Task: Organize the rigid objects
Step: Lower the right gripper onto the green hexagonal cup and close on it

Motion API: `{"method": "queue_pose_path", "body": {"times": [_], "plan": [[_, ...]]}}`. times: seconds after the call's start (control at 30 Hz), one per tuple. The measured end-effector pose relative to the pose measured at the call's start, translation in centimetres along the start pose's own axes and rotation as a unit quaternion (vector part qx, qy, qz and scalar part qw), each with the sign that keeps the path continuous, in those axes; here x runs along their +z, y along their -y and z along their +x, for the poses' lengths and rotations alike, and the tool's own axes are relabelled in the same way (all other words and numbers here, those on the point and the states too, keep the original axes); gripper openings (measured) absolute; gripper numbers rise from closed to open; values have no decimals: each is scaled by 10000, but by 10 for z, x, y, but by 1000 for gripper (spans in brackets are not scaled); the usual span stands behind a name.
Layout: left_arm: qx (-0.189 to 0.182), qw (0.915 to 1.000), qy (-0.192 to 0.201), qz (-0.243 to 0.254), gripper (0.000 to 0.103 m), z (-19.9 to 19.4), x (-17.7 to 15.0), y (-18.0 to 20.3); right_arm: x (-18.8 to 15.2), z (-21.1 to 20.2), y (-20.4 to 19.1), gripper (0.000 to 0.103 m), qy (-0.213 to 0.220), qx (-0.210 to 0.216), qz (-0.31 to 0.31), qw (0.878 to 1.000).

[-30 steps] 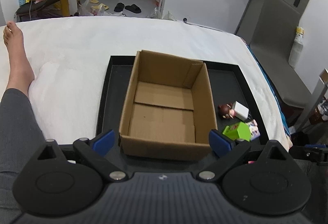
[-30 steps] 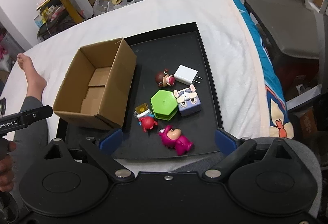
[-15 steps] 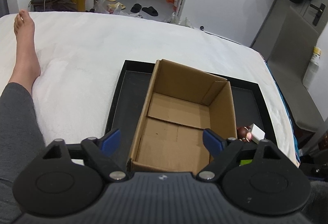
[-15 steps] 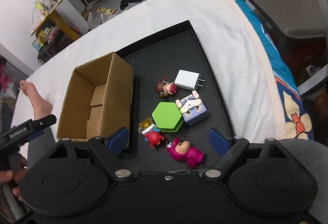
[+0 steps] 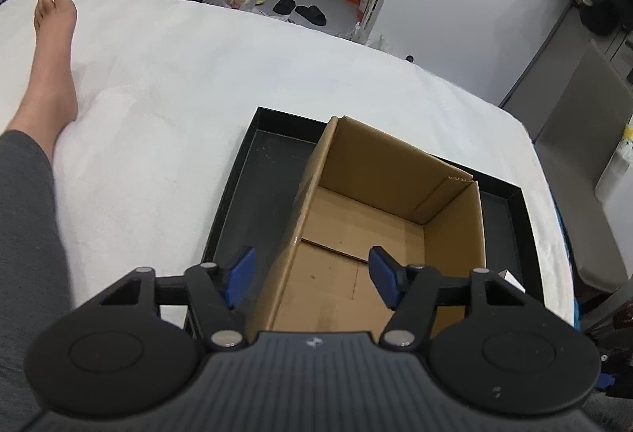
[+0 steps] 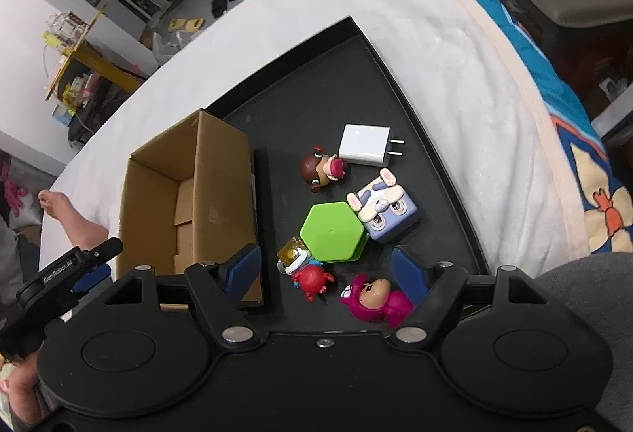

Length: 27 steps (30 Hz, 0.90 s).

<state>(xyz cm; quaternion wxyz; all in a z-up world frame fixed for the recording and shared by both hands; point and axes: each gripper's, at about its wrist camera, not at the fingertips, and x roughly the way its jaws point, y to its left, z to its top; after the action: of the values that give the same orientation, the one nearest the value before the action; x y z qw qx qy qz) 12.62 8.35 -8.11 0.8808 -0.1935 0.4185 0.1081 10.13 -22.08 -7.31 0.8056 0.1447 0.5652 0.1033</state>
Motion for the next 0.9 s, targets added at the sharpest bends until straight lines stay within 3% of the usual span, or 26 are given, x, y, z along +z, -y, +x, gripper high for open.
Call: {"method": "queue_pose_path", "body": {"times": [0.1,0.23,0.4,0.77,0.9], "plan": [[71,9999,62,34,58,3,-3,-2,2,7,0,73,-5,-57,32,10000],[-31,9999,-77,-119,40,12,-7,-9,7,14,-4,72,22,-89,105,9999],[-76,9998,-40,-175,26,12,-7,-13,9,27,-7,66,-70,-78,365,9993],[-79,9999,-100,22,23,11,-17,-18,8,59,-5,64,-208,-268,937,9950],[-66,9999,-99,-38,17,11,-19,-21,8,68,-5,64,-228,-494,1007,9934]]}}
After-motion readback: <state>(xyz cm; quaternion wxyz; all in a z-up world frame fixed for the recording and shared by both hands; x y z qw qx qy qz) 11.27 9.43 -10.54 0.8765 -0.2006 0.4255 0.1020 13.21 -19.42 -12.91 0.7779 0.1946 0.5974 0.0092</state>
